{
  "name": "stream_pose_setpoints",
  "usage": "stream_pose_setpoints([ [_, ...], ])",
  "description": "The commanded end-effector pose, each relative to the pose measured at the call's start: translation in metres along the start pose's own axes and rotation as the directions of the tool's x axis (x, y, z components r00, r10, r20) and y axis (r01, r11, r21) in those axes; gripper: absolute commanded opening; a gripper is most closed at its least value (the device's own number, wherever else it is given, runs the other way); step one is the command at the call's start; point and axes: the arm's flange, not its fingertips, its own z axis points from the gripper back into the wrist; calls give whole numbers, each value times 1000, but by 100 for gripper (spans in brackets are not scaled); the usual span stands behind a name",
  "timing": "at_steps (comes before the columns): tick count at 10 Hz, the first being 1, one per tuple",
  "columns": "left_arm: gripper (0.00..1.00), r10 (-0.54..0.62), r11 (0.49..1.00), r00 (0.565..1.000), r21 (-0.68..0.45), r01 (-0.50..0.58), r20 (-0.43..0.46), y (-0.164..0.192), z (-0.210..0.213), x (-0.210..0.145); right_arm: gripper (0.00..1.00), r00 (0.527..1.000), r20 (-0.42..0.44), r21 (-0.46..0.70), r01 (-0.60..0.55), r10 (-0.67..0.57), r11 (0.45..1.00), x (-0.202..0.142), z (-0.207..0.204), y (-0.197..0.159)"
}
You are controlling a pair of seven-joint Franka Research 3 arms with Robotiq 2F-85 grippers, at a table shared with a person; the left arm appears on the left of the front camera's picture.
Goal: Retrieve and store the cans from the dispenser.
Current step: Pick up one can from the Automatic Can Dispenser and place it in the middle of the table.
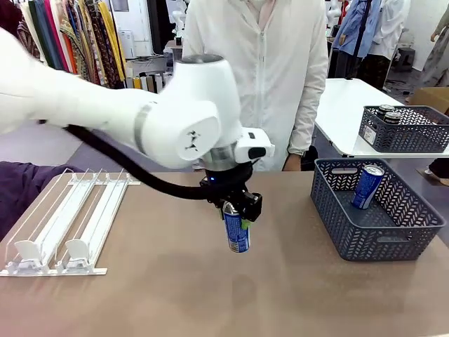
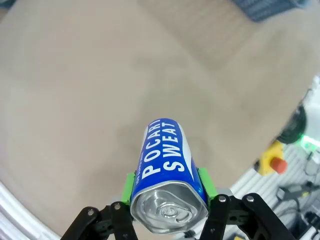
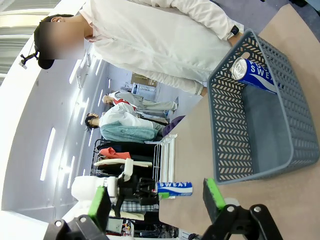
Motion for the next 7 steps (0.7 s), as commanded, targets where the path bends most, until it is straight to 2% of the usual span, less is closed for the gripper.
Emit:
stream_pose_setpoints([
  [1,0,66,993,998,102,-65,-6,4,0,19,100,1000,18,25,-10,10,1000,3,-2,4],
  [4,0,14,993,1000,114,-13,-17,0,-35,8,100,1000,18,25,-10,10,1000,3,-2,4],
  [7,0,7,995,1000,101,-5,-25,2,-41,9,100,1000,18,25,-10,10,1000,3,-2,4],
])
